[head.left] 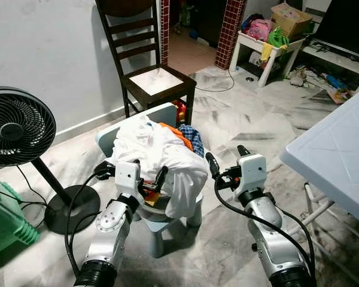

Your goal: Hang hanger

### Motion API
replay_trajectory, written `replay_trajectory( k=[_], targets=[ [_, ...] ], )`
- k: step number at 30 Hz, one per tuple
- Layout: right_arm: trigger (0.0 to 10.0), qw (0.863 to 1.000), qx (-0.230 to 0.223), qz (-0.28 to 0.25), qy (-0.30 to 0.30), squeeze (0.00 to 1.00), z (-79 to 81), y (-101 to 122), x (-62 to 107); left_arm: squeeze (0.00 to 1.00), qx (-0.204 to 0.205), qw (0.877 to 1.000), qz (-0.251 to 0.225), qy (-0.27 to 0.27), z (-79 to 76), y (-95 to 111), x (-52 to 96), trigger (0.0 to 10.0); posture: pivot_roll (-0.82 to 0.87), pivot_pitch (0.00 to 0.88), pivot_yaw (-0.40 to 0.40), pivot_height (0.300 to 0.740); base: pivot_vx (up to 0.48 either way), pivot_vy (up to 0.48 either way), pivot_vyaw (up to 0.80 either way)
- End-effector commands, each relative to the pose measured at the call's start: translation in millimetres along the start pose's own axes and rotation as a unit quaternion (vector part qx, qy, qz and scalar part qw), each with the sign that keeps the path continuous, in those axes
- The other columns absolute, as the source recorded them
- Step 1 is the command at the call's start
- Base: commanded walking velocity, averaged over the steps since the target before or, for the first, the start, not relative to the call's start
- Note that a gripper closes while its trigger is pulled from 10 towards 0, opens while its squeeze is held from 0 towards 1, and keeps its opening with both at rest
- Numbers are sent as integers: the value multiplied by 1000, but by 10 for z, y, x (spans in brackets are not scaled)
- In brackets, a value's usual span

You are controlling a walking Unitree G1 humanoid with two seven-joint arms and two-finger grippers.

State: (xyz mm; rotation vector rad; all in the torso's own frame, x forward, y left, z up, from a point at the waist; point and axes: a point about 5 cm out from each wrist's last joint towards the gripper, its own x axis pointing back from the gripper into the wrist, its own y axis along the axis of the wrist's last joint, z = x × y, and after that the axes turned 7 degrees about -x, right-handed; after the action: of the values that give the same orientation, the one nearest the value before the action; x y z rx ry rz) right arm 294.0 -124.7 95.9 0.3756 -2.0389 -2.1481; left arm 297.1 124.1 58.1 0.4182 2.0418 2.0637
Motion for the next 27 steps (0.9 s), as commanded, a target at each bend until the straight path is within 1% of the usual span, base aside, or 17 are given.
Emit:
replay_trajectory(
  k=[1, 4, 6, 20, 21, 22, 24, 25, 26, 27],
  targets=[
    [10000, 1000, 7, -12, 1, 0, -25, 78, -14, 0, -3, 1000, 0, -1, -16, -3, -3, 10000, 10, 10, -62, 740, 304, 0, 0],
    [10000, 1000, 7, -11, 1, 0, -23, 77, -11, 0, -3, 1000, 0, -1, -17, -5, 0, 10000, 11, 11, -63, 740, 304, 0, 0],
    [10000, 1000, 8, -8, 5, 0, -22, 70, 6, 0, 3, 1000, 3, -2, -58, -38, 26, 10000, 6, 23, -67, 740, 332, 0, 0],
    [10000, 1000, 12, -2, 9, 0, -28, 68, 19, 0, 10, 1000, 3, -2, -114, -52, 29, 10000, 3, 27, -76, 740, 332, 0, 0],
    [10000, 1000, 12, -1, 10, 0, -25, 68, 18, 0, 18, 1000, 3, 2, -118, -55, 27, 10000, 2, 26, -77, 740, 281, 0, 0],
    [10000, 1000, 12, -1, 11, 0, -23, 70, 17, 0, 13, 1000, 3, 12, -111, -50, 27, 10000, 3, 25, -79, 740, 0, 0, 0],
    [10000, 1000, 13, -1, 13, 0, -23, 73, 19, 0, 15, 1000, 3, 19, -108, -50, 23, 10000, 3, 23, -83, 740, 0, 0, 0],
    [10000, 1000, 12, -1, 15, 0, -20, 75, 22, 0, 20, 999, 12, 34, -93, -70, 18, 10000, 4, 23, -86, 740, 0, 0, 0],
    [10000, 1000, 12, -1, 15, 0, -20, 75, 22, 0, 20, 999, 12, 34, -93, -70, 18, 10000, 4, 23, -86, 740, 0, 0, 0],
    [10000, 1000, 9, -1, 18, 0, -13, 77, 24, 0, 29, 998, 18, 44, -84, -90, 19, 10000, 4, 23, -87, 740, 0, 0, 0]
  ],
)
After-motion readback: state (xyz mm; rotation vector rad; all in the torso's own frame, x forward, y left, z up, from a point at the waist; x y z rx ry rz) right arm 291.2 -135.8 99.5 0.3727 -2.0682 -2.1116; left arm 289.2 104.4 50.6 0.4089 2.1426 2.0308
